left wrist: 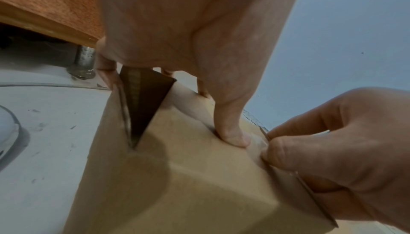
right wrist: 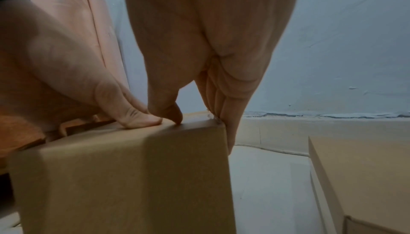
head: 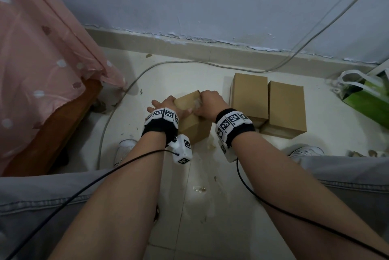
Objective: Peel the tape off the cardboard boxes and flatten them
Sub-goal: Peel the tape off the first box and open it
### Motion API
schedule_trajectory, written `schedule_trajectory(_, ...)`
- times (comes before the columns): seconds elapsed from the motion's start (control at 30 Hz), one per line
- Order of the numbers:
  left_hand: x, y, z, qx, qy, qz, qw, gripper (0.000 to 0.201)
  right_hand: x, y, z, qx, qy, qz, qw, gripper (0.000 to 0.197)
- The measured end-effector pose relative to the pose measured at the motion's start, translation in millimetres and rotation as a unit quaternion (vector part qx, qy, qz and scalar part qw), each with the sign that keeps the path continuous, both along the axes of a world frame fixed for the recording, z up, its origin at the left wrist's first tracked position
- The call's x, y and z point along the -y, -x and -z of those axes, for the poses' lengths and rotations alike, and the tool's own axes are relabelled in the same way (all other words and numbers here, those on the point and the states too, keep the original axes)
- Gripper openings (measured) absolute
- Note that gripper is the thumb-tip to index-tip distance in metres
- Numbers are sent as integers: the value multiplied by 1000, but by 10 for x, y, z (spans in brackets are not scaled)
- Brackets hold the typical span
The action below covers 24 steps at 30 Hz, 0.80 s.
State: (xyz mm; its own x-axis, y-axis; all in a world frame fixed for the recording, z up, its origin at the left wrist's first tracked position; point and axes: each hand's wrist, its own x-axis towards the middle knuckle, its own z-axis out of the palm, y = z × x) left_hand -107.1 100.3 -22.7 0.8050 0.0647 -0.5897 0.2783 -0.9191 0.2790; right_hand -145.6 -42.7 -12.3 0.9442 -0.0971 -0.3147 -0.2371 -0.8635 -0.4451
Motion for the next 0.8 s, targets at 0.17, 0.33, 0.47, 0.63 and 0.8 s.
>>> schedule_trajectory(0.17,-21,-6,21,-16,14,-5,1000,84,21,26,53,17,-16,37,999,22)
schedule_trajectory(0.33,-8,-16,21,-30,21,-9,999,99,82,40,14,-10,-74,37,997,38)
schedule_trajectory(0.47,-16,-5,-14,-26,24,-12,999,85,38,41,7,4,-60,42,997,30)
schedule_trajectory(0.63,-17,-14,-10,-32,28,-15,999,87,-20,44,-10,9,-17,42,999,18)
schedule_trajectory(0.8,-16,5,-1,-35,26,-11,999,100,31,65,-29,21,-51,78,995,32)
